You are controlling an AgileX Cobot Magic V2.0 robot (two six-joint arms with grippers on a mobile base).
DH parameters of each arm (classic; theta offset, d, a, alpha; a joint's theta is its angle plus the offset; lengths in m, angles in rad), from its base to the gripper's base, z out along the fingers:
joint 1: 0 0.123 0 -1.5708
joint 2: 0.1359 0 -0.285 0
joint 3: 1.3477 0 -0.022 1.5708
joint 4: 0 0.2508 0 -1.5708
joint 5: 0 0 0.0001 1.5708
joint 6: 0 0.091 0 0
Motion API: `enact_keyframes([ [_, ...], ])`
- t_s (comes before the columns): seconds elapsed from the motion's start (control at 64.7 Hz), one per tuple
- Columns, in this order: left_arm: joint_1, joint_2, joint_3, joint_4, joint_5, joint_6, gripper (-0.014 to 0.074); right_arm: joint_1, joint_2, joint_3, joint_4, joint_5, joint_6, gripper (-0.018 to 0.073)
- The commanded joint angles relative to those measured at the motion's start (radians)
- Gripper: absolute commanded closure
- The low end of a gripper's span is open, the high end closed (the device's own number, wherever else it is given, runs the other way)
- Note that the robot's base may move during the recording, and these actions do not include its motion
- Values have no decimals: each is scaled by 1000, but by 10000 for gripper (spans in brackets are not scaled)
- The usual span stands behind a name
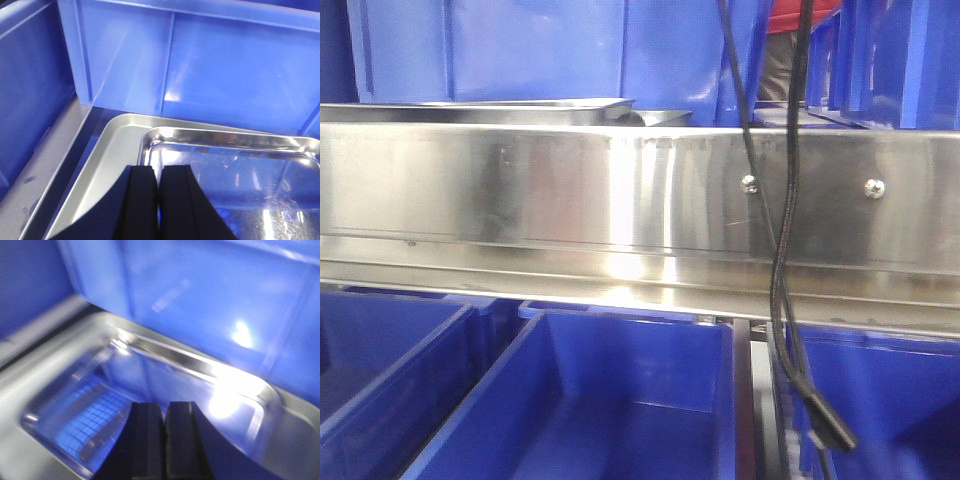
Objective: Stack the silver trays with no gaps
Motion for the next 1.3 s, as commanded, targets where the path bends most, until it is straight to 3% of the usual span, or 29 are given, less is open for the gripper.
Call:
enact_keyframes([
  [0.0, -6, -10, -6, 0, -17, 0, 592, 1, -15, -5, -21, -21, -24, 628],
  [0.309, -6, -10, -6, 0, -17, 0, 592, 20, -76, 35, -21, -69, -70, 628],
  [0.525, -6, -10, -6, 0, -17, 0, 592, 52, -230, 264, -21, -125, -70, 628],
  [0.587, -6, -10, -6, 0, -17, 0, 592, 60, -291, 362, -21, -193, -70, 628],
  [0.834, -6, -10, -6, 0, -17, 0, 592, 63, -581, 731, -34, -670, -70, 628],
  [0.989, -6, -10, -6, 0, -17, 0, 592, 63, -765, 928, -34, -735, -70, 628],
  [1.128, -6, -10, -6, 0, -17, 0, 592, 15, -937, 1066, -34, -733, -70, 628],
  [1.283, -6, -10, -6, 0, -17, 0, 592, -97, -1146, 1174, -34, -720, -70, 628],
])
